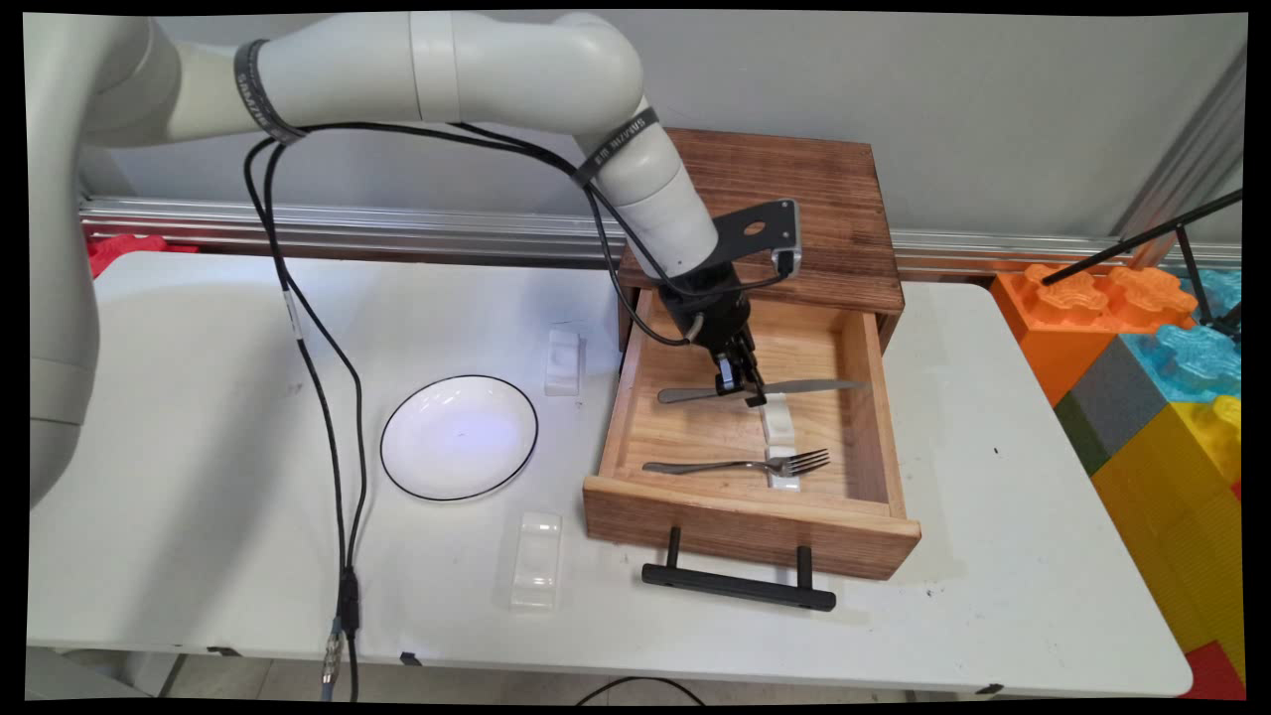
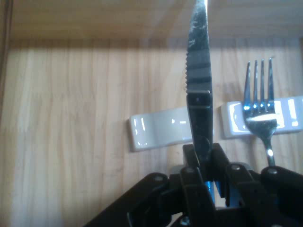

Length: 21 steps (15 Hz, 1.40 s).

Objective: Place the picked object into the drawer

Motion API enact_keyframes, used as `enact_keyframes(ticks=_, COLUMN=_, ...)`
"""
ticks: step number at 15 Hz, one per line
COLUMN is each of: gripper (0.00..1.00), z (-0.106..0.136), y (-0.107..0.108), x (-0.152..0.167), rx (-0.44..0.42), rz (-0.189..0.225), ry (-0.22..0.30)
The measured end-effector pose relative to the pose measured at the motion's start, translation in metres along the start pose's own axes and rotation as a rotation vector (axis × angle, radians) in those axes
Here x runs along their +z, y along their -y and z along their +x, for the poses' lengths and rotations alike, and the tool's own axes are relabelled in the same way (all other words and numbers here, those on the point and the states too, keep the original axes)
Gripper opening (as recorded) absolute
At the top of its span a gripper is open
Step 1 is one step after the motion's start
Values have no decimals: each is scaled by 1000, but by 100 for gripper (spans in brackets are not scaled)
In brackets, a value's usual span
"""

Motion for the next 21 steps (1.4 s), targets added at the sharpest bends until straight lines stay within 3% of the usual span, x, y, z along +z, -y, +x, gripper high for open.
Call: enact_keyframes(ticks=21, gripper=0, z=-22, y=8, x=34, rx=-18, rz=-21, ry=14)
